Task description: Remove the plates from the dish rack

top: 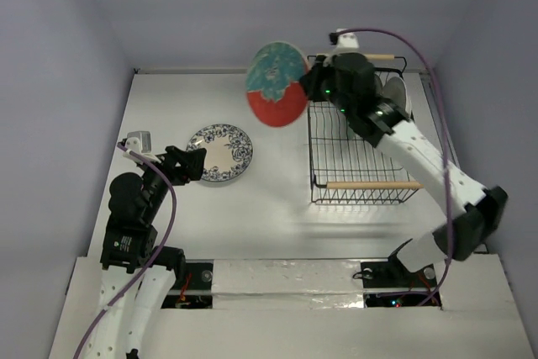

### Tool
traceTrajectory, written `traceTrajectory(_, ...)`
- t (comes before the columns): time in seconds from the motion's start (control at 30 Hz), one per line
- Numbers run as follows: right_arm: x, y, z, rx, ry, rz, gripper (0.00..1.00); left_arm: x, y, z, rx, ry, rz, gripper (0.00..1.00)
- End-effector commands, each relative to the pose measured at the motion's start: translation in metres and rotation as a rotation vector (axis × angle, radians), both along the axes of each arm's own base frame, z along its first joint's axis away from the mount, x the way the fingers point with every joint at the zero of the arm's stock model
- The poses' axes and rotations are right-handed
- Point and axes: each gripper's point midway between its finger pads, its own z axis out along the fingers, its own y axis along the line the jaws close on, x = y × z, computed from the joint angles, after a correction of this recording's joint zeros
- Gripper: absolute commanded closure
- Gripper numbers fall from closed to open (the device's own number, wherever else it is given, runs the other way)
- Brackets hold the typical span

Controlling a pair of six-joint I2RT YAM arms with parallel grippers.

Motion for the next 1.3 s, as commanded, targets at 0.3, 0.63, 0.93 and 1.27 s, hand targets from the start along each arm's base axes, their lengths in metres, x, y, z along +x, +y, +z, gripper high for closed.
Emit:
traceTrajectory(0.3, 0.011, 0.192, -0.010, 0.472, 0.088, 0.452, 1.00, 0.006, 0.000, 0.008, 0.000, -0.038, -0.001, 0.24)
traceTrajectory(0.63, 0.034, 0.217, -0.106, 0.525, 0.290, 0.390, 1.00, 0.006, -0.002, 0.007, -0.001, -0.041, -0.015, 0.23)
traceTrajectory(0.93, 0.034, 0.225, -0.157, 0.606, 0.414, 0.365, 1.00, 0.005, -0.003, 0.008, -0.004, -0.044, -0.023, 0.23)
traceTrajectory(1.27, 0.019, 0.234, -0.191, 0.565, 0.471, 0.363, 0.84, 0.003, -0.004, 0.009, -0.005, -0.050, -0.026, 0.23)
